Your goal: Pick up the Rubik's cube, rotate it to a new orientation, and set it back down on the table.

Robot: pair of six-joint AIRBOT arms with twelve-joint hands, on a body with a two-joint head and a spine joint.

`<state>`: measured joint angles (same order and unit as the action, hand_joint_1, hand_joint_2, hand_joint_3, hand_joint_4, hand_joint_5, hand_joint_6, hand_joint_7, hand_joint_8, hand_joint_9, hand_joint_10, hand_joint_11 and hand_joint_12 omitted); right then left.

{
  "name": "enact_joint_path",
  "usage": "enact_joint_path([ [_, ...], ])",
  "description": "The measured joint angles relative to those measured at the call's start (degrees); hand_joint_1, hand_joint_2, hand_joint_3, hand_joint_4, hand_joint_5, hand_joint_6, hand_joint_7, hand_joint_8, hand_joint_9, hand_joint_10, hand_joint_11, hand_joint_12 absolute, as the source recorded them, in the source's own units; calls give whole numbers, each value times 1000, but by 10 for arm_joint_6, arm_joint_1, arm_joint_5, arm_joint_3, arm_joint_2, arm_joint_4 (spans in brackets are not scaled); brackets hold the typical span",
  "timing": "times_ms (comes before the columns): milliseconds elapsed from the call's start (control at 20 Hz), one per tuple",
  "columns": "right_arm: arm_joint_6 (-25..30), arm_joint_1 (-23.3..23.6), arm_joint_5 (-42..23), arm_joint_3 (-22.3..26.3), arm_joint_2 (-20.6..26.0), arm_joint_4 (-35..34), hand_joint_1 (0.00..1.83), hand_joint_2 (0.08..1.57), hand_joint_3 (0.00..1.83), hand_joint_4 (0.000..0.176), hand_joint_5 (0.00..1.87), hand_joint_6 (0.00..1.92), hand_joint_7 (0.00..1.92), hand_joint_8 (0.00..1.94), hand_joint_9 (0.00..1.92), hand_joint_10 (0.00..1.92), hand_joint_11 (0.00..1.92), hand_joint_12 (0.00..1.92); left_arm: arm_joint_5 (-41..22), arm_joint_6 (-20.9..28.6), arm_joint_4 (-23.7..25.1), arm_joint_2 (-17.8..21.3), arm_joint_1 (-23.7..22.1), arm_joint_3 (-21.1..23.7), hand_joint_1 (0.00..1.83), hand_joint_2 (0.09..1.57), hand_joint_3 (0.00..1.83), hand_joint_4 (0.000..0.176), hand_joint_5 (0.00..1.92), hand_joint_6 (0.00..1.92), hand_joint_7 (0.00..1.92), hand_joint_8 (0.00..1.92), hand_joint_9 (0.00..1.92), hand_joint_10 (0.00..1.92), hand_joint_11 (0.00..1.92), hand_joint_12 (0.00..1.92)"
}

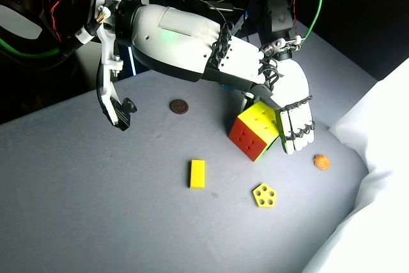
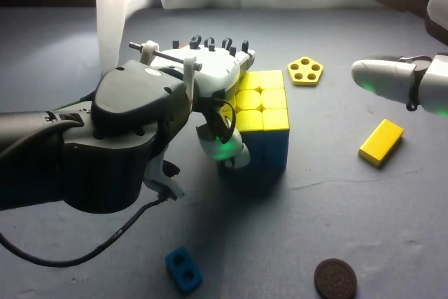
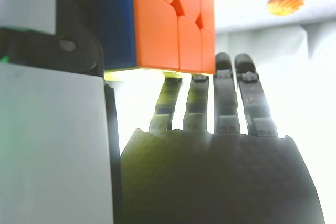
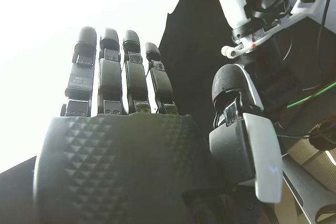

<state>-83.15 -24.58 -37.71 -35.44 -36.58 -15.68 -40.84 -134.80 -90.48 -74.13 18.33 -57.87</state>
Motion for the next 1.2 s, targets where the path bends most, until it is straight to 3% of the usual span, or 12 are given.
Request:
enact_joint_path([
  [300,-3,-5,-9,0,0,0,7,1331,0,0,89,6,173,3,216,4,0,490,-3,1,5,-4,6,-3,988,904,0,35,0,0,0,0,0,0,0,0],
  [450,-3,-5,-11,0,0,0,4,1328,0,0,96,5,181,3,223,4,0,549,-3,1,5,-4,7,-3,977,922,4,28,0,0,0,0,0,0,4,2],
  [500,-3,-5,-11,0,0,0,0,1325,0,0,84,0,171,0,224,4,0,545,-3,1,5,-4,7,-3,981,971,0,16,0,0,27,18,62,0,0,215],
  [550,-3,-5,-11,0,0,0,0,1321,0,0,75,1,153,1,197,4,0,481,-3,1,5,-4,7,-3,1065,966,0,1,200,17,276,34,265,37,0,593],
  [650,-3,-5,-11,0,0,0,0,1322,0,0,82,4,143,5,194,5,0,513,-4,2,7,-4,6,-3,1084,1018,9,0,391,55,471,95,459,112,0,938],
  [700,-3,-5,-12,0,0,0,0,1323,0,0,94,7,155,6,216,12,0,585,-5,0,12,-4,6,-3,1104,1000,3,0,491,25,482,264,466,308,1,1080],
  [750,-3,-5,-14,0,0,0,11,1321,0,0,108,11,167,8,219,12,0,607,-6,0,10,-4,6,-3,1134,985,2,0,576,52,367,727,340,855,38,1256],
  [800,-3,-5,-14,0,0,0,5,1324,0,0,99,6,162,4,213,8,0,607,-7,-2,10,-4,6,-3,1152,1005,2,0,495,332,223,1094,249,1129,29,1389],
  [850,-3,-5,-14,0,0,0,4,1327,2,0,89,1,155,1,203,3,0,606,-10,-2,12,-4,6,-3,1165,1039,5,0,369,836,171,1329,195,1349,50,1517],
  [950,-3,-5,-15,1,0,0,0,1327,1,0,94,3,163,2,227,11,0,653,-10,-1,6,-4,5,-3,1136,1063,3,0,251,1317,111,1558,124,1593,50,1693],
  [1050,-3,-5,-14,2,0,0,0,1329,1,0,88,3,173,3,214,3,0,569,-9,-2,3,-4,5,-3,1168,1060,0,0,240,1467,105,1663,109,1715,40,1768],
  [1200,-3,-5,-14,2,0,0,0,1332,2,0,88,0,158,0,185,1,0,522,-9,-16,-14,-3,-2,0,1173,1041,0,0,247,1458,102,1675,84,1731,12,1807],
])
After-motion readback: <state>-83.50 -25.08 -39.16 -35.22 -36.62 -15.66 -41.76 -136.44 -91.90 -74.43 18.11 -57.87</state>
